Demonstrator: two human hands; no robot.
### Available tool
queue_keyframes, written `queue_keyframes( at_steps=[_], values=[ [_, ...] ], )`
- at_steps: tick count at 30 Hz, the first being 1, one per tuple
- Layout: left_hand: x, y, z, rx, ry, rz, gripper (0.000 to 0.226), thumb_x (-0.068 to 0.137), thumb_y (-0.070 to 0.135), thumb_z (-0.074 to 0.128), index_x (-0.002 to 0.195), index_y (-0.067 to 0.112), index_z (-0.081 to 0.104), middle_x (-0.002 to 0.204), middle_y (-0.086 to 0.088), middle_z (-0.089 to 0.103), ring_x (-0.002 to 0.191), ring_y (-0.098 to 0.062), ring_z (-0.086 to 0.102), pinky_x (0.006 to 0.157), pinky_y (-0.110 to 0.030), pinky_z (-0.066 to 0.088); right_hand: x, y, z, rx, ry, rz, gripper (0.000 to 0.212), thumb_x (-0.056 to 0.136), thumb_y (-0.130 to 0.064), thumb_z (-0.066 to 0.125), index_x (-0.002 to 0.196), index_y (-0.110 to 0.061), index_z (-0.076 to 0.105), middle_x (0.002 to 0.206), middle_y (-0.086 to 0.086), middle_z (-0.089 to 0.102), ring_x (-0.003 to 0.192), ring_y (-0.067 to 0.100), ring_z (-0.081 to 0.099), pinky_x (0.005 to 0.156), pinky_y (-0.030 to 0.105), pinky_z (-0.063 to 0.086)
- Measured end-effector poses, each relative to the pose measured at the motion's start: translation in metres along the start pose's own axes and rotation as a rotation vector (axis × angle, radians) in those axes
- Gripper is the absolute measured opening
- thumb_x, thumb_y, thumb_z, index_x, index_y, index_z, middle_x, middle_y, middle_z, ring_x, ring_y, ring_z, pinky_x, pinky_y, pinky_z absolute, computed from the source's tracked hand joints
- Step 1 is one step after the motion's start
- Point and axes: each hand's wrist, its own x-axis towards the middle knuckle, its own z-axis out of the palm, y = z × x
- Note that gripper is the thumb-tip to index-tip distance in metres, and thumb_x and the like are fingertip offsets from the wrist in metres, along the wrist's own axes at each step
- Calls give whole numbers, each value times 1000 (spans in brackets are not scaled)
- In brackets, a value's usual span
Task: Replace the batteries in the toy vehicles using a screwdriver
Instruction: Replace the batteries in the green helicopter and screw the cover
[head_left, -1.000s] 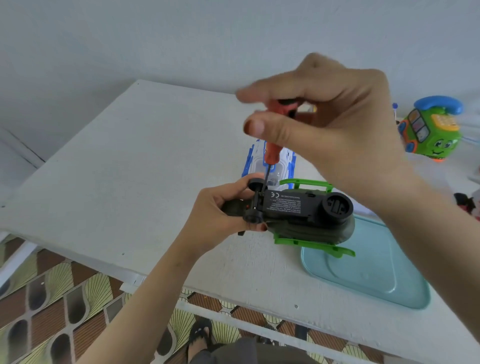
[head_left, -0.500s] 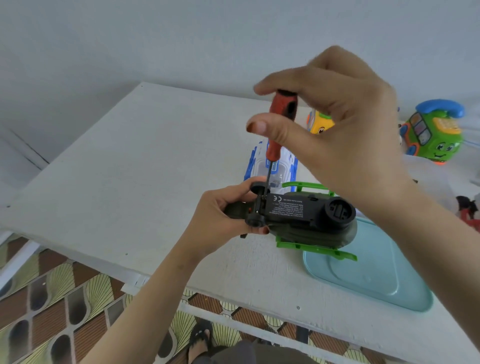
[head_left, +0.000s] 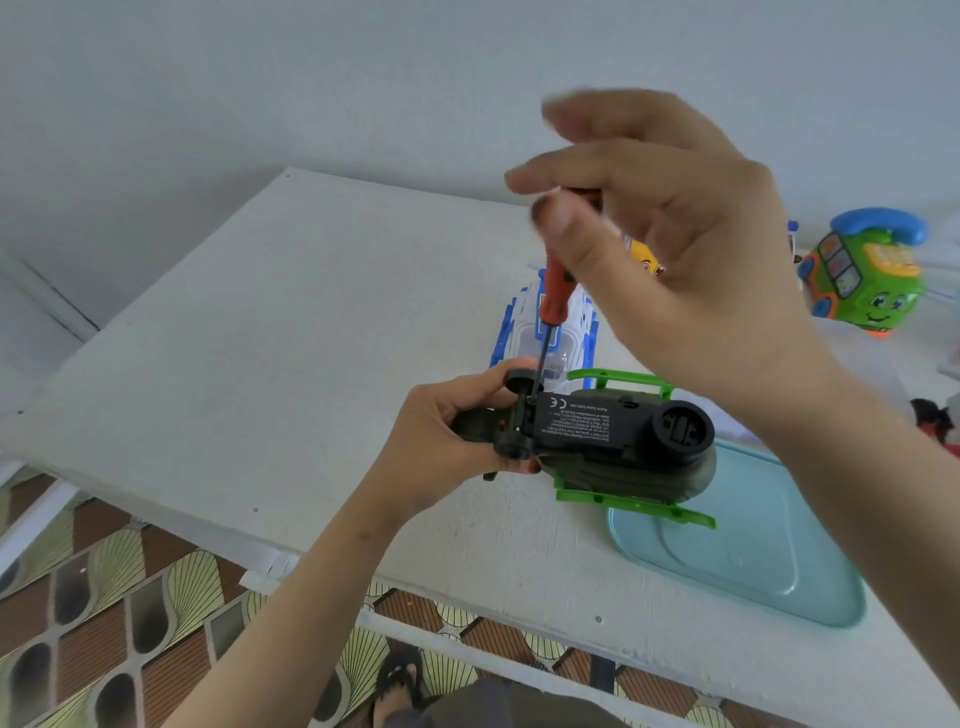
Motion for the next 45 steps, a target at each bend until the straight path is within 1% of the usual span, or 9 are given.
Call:
queue_keyframes(
  at_steps=[2,6,13,20,26,29,32,38,45],
  values=[
    [0,1,0,-7,1,9,66,67,-1,79,122,31,59,98,-2,74,76,-18,63,57,-41,55,0,-1,0,64,-80,-8,22,97,-2,46,109,0,65,70,17,66,121,26,56,102,44,44],
    [0,0,0,-6,-6,24,66,69,-2,79,122,31,59,99,-4,74,77,-25,64,59,-43,56,3,-8,-4,260,-83,143,17,92,-3,59,107,-3,65,77,18,65,58,25,64,62,39,56],
    [-1,1,1,-20,-2,2,67,65,-1,80,122,26,60,97,-2,74,74,-15,62,54,-27,54,1,-3,-2,-301,58,-141,43,100,-13,46,66,-2,68,64,5,67,91,8,63,85,13,42],
    [-3,3,1,-5,-4,5,65,64,10,78,124,25,58,100,0,74,78,-16,65,59,-42,56,7,-5,-6,550,-75,299,25,90,0,58,111,-11,63,86,24,68,68,52,54,72,35,53],
    [-2,-1,0,-7,7,-27,69,65,2,80,129,16,58,104,-5,73,83,-31,66,64,-51,55,3,-5,-5,-54,7,95,14,86,-32,67,89,-19,73,61,-13,53,82,13,52,66,32,51],
    [-2,1,1,2,7,-26,68,65,-2,79,124,25,59,98,-1,75,78,-17,64,62,-49,54,1,-2,-8,38,-116,66,30,98,-17,46,117,-2,63,75,2,65,104,28,61,92,40,49],
    [-2,3,1,12,11,-16,67,65,3,79,123,29,58,99,-1,75,81,-18,65,65,-55,52,0,-7,-9,303,-248,121,35,97,0,42,132,5,47,86,19,67,75,47,59,82,54,50],
    [0,3,1,0,28,-49,70,66,-9,79,127,20,59,100,-7,74,80,-27,61,63,-57,51,3,-15,-5,53,-122,78,15,88,-20,69,96,-7,70,76,6,67,59,16,65,58,25,54],
    [-9,12,4,19,50,-55,67,64,-6,79,124,17,59,98,-1,75,79,-12,64,57,-37,55,10,-4,-24,-536,-247,155,36,89,-52,52,81,-18,45,51,-29,56,55,2,52,49,14,31]
  ],
)
